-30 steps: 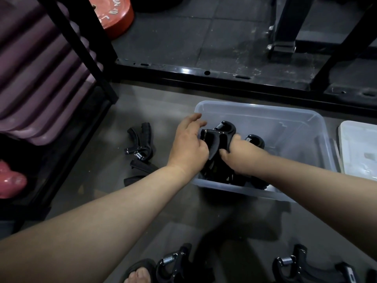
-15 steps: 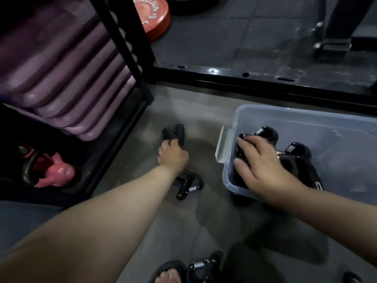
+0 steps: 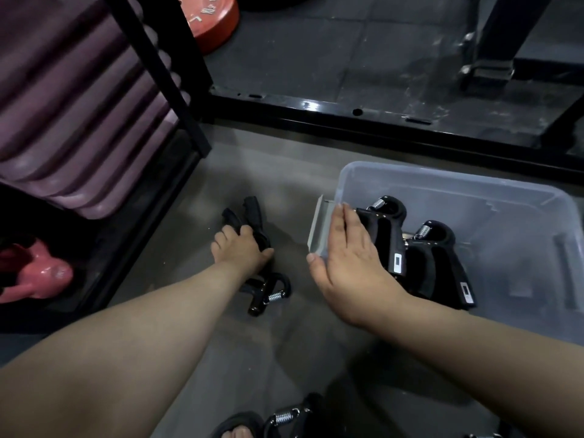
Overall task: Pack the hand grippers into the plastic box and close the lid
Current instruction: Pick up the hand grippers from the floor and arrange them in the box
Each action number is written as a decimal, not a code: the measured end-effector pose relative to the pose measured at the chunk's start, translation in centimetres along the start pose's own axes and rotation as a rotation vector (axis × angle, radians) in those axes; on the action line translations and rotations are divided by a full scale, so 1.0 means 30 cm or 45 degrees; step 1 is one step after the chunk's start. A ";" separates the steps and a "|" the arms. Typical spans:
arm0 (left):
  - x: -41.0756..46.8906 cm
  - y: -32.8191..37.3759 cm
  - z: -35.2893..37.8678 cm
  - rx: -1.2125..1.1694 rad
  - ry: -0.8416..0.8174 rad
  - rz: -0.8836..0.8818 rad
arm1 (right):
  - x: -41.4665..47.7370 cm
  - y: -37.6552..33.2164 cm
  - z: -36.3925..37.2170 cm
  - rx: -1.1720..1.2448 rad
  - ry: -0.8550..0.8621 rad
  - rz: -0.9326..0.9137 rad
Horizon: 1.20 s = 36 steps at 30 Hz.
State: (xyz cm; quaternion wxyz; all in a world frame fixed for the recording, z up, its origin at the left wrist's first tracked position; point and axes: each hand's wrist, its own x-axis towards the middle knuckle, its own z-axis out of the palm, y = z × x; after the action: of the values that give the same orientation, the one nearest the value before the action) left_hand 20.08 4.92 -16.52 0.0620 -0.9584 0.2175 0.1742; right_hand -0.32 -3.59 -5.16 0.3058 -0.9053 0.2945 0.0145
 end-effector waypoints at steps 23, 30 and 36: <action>-0.151 0.044 -0.411 -2.486 -1.049 0.202 | 0.007 0.024 -0.003 0.188 0.023 -0.015; -0.242 0.116 -0.447 -1.804 -0.989 0.619 | 0.037 0.100 -0.239 1.444 0.204 0.273; -0.305 0.210 -0.490 -1.514 -0.900 0.733 | -0.023 0.234 -0.407 1.262 -0.355 0.115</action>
State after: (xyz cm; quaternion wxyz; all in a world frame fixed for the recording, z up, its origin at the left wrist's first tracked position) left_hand 14.09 0.02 0.22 -0.4484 -0.6224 0.2960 0.5691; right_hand -6.58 -14.59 1.07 0.7335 -0.6275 0.2611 0.0070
